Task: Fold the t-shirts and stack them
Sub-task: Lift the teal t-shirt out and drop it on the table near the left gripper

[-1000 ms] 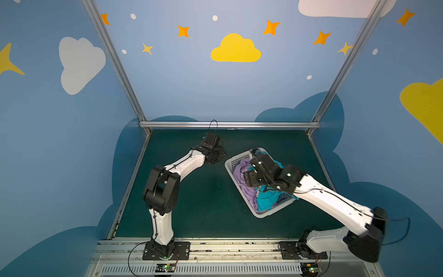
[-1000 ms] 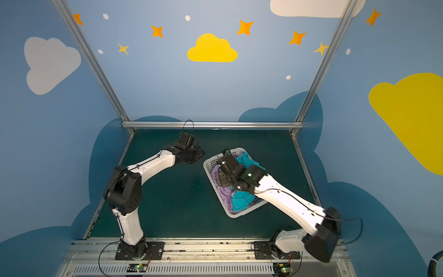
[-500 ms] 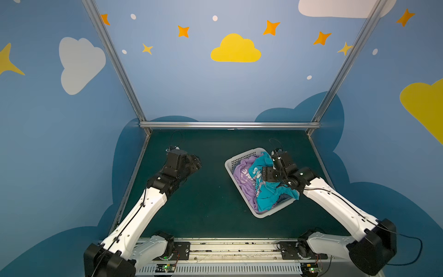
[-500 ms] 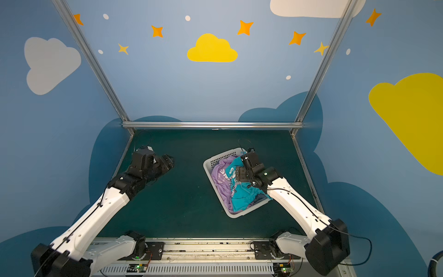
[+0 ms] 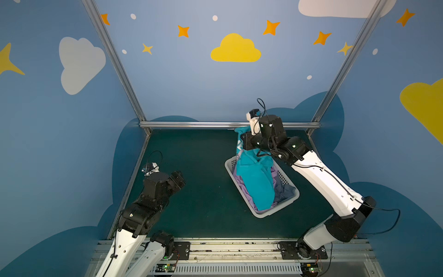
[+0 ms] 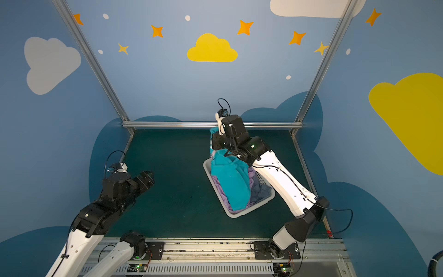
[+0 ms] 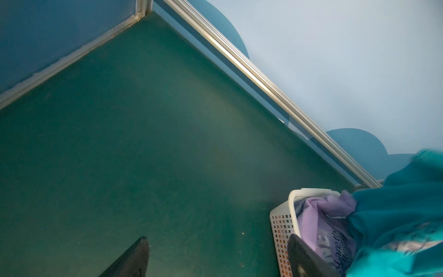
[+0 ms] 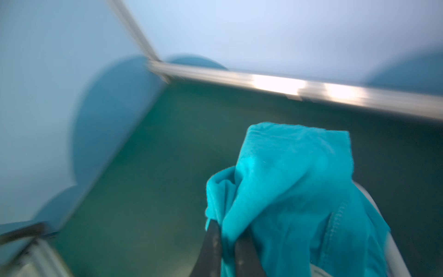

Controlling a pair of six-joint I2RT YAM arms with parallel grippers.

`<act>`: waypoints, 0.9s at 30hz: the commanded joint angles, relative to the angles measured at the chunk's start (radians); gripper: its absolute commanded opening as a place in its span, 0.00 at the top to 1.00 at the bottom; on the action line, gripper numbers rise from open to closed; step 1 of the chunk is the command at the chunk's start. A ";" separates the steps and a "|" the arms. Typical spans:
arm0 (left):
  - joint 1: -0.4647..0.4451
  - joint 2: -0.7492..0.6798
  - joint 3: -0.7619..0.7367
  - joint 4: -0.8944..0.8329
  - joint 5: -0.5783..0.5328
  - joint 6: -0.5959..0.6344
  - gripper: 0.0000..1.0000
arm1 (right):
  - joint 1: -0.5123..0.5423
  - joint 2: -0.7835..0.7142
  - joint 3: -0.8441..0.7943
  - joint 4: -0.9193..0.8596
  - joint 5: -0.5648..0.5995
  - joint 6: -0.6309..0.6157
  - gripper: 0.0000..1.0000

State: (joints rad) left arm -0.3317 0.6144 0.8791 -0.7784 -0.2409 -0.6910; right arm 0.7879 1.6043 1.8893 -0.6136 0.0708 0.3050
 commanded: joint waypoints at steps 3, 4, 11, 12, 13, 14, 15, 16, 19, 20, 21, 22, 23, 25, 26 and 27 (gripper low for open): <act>0.007 -0.044 0.042 -0.137 -0.101 0.017 0.10 | 0.109 0.219 0.340 0.026 -0.118 -0.037 1.00; 0.007 -0.048 0.045 -0.145 -0.106 0.019 0.10 | 0.127 0.264 0.398 0.022 -0.141 -0.038 1.00; 0.010 -0.033 0.052 -0.155 -0.111 0.017 0.09 | 0.185 0.454 0.573 -0.016 -0.228 0.001 1.00; 0.010 -0.028 0.047 -0.149 -0.104 0.016 0.09 | 0.183 0.451 0.535 -0.027 -0.220 0.004 0.98; 0.010 -0.023 0.042 -0.142 -0.100 0.016 0.09 | 0.180 0.443 0.491 -0.033 -0.207 0.004 0.93; 0.010 -0.016 0.036 -0.133 -0.095 0.016 0.08 | 0.177 0.424 0.429 -0.033 -0.189 0.003 0.86; 0.010 -0.009 0.029 -0.123 -0.086 0.017 0.08 | 0.171 0.398 0.344 -0.024 -0.167 0.006 0.75; 0.012 0.001 0.022 -0.112 -0.077 0.019 0.08 | 0.163 0.370 0.271 -0.008 -0.157 0.009 0.65; 0.014 0.043 -0.008 -0.067 -0.046 0.016 0.07 | 0.132 0.242 0.015 0.067 -0.096 0.021 0.38; 0.016 0.062 -0.018 -0.046 -0.031 0.014 0.07 | 0.122 0.191 -0.070 0.086 -0.058 0.017 0.36; 0.017 0.084 -0.030 -0.024 -0.016 0.012 0.07 | 0.115 0.142 -0.145 0.092 -0.005 0.008 0.34; 0.020 0.104 -0.043 0.000 -0.001 0.010 0.07 | 0.111 0.098 -0.211 0.087 0.057 -0.006 0.33; 0.024 0.125 -0.053 0.022 0.010 0.008 0.07 | 0.111 0.064 -0.259 0.070 0.112 -0.022 0.32; 0.035 0.176 -0.078 0.075 0.036 0.002 0.07 | 0.111 0.006 -0.347 0.007 0.215 -0.039 0.31; 0.041 0.200 -0.089 0.097 0.047 -0.006 0.07 | 0.111 -0.014 -0.378 -0.022 0.236 -0.040 0.30; 0.049 0.231 -0.101 0.122 0.060 -0.017 0.07 | 0.112 -0.031 -0.415 -0.052 0.245 -0.038 0.29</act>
State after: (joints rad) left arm -0.2993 0.7971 0.8021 -0.7490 -0.2302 -0.6907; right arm 0.8886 1.6505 1.5307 -0.6151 0.1707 0.2890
